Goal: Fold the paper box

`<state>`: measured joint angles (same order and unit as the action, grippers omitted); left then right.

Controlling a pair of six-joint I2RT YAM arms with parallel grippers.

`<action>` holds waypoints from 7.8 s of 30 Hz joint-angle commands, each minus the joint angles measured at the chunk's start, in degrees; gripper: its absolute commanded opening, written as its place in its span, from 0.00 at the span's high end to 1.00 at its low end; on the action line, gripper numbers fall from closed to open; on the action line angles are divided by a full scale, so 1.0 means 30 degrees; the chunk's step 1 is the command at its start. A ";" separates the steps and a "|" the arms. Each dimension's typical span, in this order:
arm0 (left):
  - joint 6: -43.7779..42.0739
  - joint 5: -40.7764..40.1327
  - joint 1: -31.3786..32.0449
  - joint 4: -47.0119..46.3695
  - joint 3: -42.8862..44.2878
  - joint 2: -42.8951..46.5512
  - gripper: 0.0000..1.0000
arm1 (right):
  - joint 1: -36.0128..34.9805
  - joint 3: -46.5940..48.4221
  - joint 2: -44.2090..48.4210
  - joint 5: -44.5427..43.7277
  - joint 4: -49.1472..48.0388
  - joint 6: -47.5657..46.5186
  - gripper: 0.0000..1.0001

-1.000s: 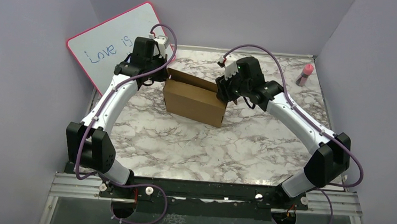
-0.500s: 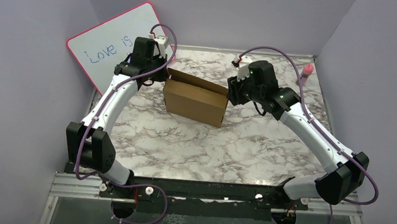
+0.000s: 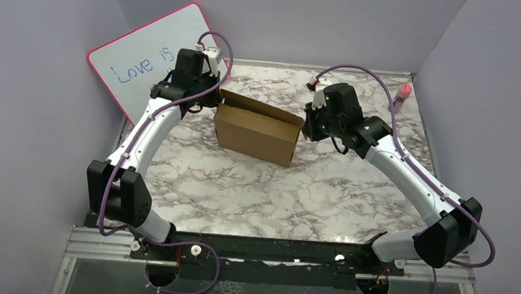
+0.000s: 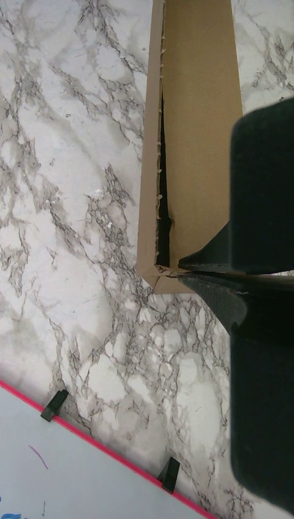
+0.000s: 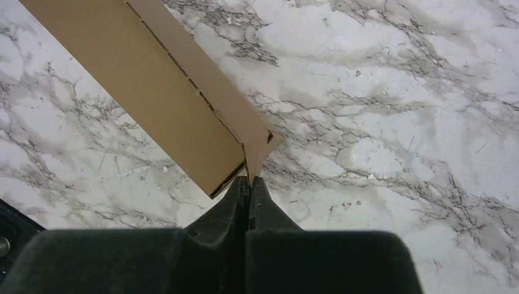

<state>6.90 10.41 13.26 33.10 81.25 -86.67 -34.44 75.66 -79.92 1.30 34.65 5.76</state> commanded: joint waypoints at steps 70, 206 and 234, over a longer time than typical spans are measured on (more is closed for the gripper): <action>0.4613 -0.1219 0.4176 -0.0332 -0.3292 0.3061 1.00 | -0.3174 -0.4075 -0.0108 -0.8626 -0.3674 0.6684 0.99; 0.4380 -0.3324 0.3692 -0.2018 -1.1194 0.6582 1.00 | -0.2794 -0.5275 0.3876 -0.8906 -0.5593 0.4768 0.71; 0.4535 -0.2695 0.3477 -0.2214 -0.9712 0.8412 0.49 | -0.0863 -0.2280 0.1377 -0.8044 -0.6592 0.3988 0.61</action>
<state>20.73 0.67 24.01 17.87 50.92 -62.92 -38.54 66.85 -75.50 -24.51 16.05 17.50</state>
